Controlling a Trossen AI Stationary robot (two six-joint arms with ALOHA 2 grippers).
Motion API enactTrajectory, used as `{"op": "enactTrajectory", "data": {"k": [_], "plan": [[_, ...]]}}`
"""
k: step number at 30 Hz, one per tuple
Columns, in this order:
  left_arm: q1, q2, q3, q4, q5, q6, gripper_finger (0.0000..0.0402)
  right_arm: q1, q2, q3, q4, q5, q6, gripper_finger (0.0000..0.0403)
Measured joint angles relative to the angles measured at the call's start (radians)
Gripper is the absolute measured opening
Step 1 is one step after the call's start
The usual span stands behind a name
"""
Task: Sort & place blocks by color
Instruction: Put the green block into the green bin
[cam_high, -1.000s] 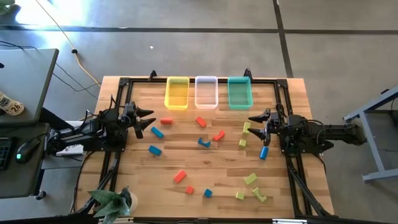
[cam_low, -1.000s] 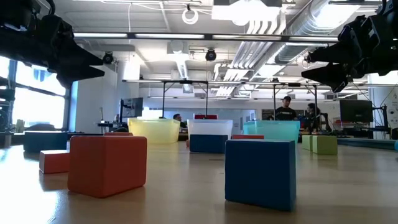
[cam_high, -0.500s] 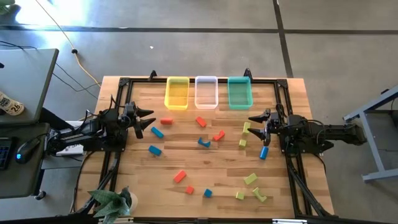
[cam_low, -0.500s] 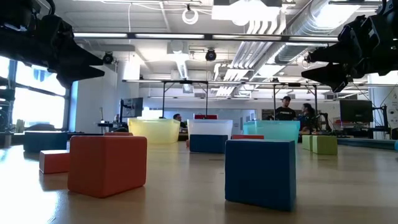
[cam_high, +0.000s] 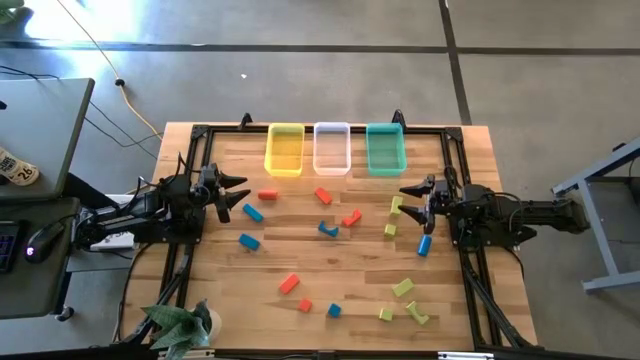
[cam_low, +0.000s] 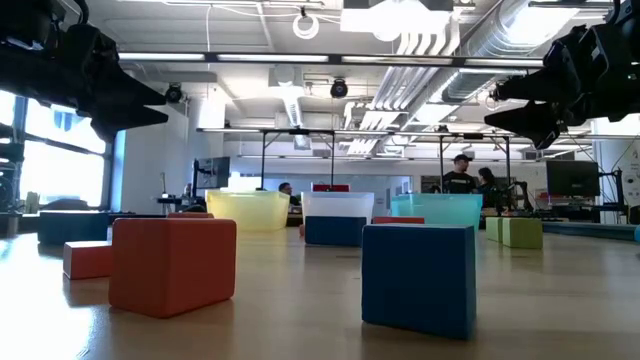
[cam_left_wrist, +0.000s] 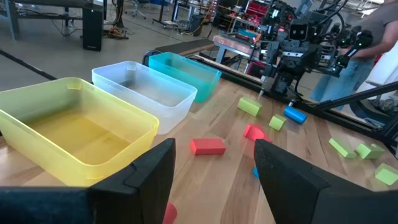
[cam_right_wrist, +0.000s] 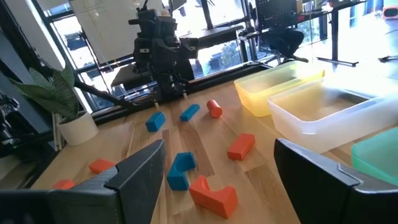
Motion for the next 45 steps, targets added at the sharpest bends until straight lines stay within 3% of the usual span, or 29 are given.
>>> {"op": "enactTrajectory", "data": {"k": [5,12,19,24,31,37,45], "plan": [[0.0,0.0,0.0,0.0,0.0,0.0,0.0209,0.0,0.0,0.0,0.059,0.005,0.106,0.0287],[0.0,0.0,0.0,0.0,0.0,0.0,0.0209,-0.001,0.0,0.003,0.176,0.125,0.271,0.0287],[0.0,0.0,0.0,0.0,0.0,0.0,0.0209,-0.001,0.0,0.088,0.233,0.259,0.264,0.0287],[0.0,0.0,0.0,0.0,-0.001,0.0,0.0209,-0.001,0.015,0.199,0.199,0.273,0.21,0.0287],[0.0,0.0,0.0,0.002,-0.002,0.0,0.0209,-0.001,0.16,0.455,-0.12,0.353,0.241,0.0287],[0.0,0.0,0.0,0.005,-0.002,0.0,0.0209,-0.001,0.372,0.674,-0.505,0.382,0.505,0.0287],[0.0,0.0,0.0,0.005,-0.004,0.0,0.0209,-0.001,0.66,0.816,-0.804,0.272,0.9,0.0287]]}}
